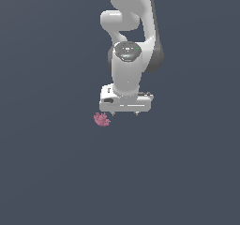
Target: Pick up the object and move it to a goal position.
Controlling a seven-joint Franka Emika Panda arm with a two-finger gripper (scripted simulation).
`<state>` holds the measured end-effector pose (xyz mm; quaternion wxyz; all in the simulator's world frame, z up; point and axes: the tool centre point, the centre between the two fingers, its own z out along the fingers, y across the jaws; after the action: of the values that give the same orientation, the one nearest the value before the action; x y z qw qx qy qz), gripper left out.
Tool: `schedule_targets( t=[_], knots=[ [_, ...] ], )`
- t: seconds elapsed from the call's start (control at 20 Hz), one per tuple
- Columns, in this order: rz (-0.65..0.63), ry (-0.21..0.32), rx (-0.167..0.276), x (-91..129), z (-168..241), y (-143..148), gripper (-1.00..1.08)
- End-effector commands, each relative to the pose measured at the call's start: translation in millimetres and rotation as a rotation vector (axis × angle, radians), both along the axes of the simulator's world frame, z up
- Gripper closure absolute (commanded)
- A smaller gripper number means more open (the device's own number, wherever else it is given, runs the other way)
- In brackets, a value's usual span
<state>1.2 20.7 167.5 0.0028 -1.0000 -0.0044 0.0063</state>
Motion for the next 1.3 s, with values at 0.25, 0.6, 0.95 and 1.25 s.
schedule_targets(
  t=[0.25, 0.6, 0.95, 1.25],
  knots=[
    [-0.029, -0.002, 0.01, -1, 6, -6, -0.92],
    [-0.059, -0.004, 0.02, -1, 11, -10, -0.92],
    [-0.022, -0.006, 0.018, -3, 5, -18, -0.92],
    [0.048, -0.008, 0.014, -6, -7, -33, -0.92]
  ],
)
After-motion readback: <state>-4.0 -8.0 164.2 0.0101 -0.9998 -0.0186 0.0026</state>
